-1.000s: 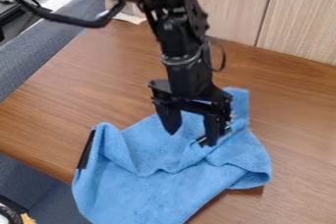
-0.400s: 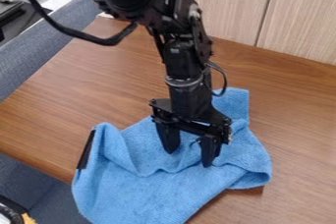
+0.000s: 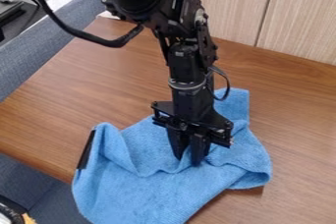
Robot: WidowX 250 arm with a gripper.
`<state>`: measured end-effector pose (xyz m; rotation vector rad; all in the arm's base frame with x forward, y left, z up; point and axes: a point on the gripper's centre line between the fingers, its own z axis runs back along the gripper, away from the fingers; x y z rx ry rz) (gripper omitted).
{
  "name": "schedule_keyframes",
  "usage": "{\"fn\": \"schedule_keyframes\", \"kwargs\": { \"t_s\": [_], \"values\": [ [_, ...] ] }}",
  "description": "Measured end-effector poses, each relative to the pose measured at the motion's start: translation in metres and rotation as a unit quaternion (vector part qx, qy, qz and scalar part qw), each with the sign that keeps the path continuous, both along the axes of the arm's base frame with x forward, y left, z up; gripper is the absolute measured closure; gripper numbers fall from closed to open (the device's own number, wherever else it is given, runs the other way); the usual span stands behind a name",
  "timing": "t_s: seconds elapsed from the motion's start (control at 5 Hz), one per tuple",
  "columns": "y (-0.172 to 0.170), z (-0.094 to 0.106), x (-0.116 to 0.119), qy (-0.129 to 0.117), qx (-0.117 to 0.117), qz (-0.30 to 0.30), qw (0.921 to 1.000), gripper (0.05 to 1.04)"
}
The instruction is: Déplier le tissu de bas à droite vers le haut à gauche
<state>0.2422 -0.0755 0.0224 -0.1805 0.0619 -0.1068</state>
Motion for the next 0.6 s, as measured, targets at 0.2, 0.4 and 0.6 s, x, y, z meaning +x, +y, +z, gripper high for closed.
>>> {"fn": "schedule_keyframes", "kwargs": {
  "t_s": [0.2,0.4,0.6],
  "values": [
    [0.001,0.001,0.001,-0.003,0.003,-0.001,1.0,0.962],
    [0.004,0.019,0.004,-0.027,-0.002,0.008,0.9996,1.023],
    [0.012,0.028,0.008,-0.028,-0.014,0.021,0.9993,1.027]
  ]
}}
